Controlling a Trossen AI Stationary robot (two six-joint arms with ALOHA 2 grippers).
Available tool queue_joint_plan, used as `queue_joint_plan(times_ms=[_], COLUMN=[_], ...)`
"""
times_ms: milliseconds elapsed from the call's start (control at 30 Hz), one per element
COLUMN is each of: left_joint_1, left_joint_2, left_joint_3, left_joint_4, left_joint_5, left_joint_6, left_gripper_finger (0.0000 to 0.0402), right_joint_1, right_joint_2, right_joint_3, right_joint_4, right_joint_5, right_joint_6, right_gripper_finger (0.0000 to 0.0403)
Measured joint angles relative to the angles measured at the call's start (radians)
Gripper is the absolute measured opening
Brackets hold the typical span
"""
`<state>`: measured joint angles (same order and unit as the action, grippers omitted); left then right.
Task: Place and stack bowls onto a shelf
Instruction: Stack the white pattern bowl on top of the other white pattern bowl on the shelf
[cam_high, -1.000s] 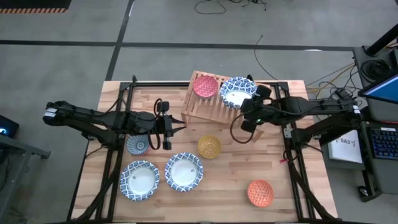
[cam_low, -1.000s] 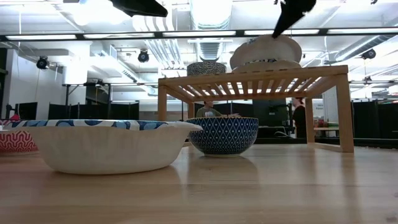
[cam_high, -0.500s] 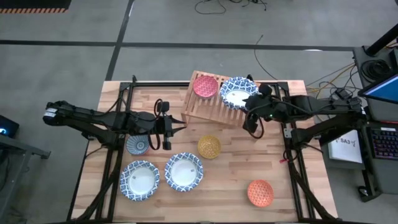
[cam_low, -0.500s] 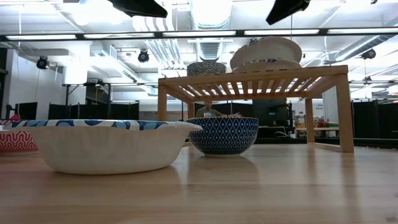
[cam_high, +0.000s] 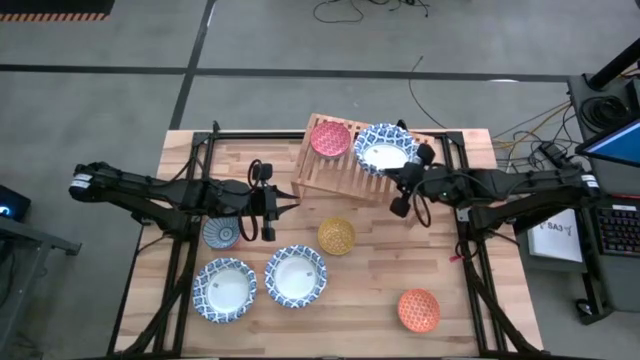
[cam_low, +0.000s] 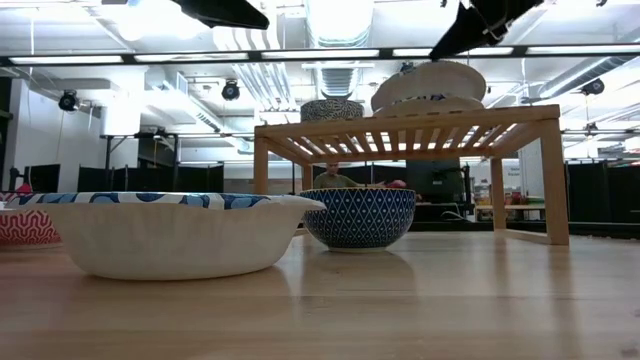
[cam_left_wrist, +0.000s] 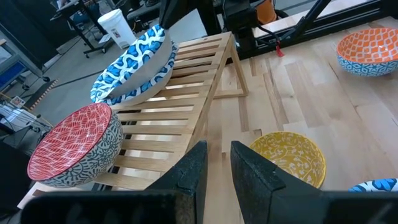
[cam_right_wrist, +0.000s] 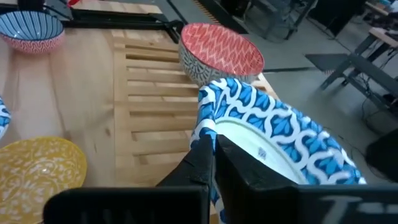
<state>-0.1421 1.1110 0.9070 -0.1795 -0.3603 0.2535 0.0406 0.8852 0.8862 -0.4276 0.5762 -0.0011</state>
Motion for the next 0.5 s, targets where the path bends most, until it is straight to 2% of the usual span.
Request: queue_joint_plan(times_ms=[233,500], left_joint_1=[0.0,0.0], left_joint_2=[0.0,0.0], left_joint_3=[0.0,0.0], left_joint_4=[0.005,0.007], left_joint_5=[0.0,0.0], left_joint_6=[0.0,0.0], left_gripper_finger=[0.0054,0.0054], right_joint_1=[0.0,0.003], right_joint_2=[-0.012,-0.009], right_joint_3=[-0.057,-0.047], right_joint_4=[-0.001,0.021], right_joint_5=[0.0,0.0], right_joint_6=[0.065,0.07], right_gripper_finger=[0.0009,0.0009])
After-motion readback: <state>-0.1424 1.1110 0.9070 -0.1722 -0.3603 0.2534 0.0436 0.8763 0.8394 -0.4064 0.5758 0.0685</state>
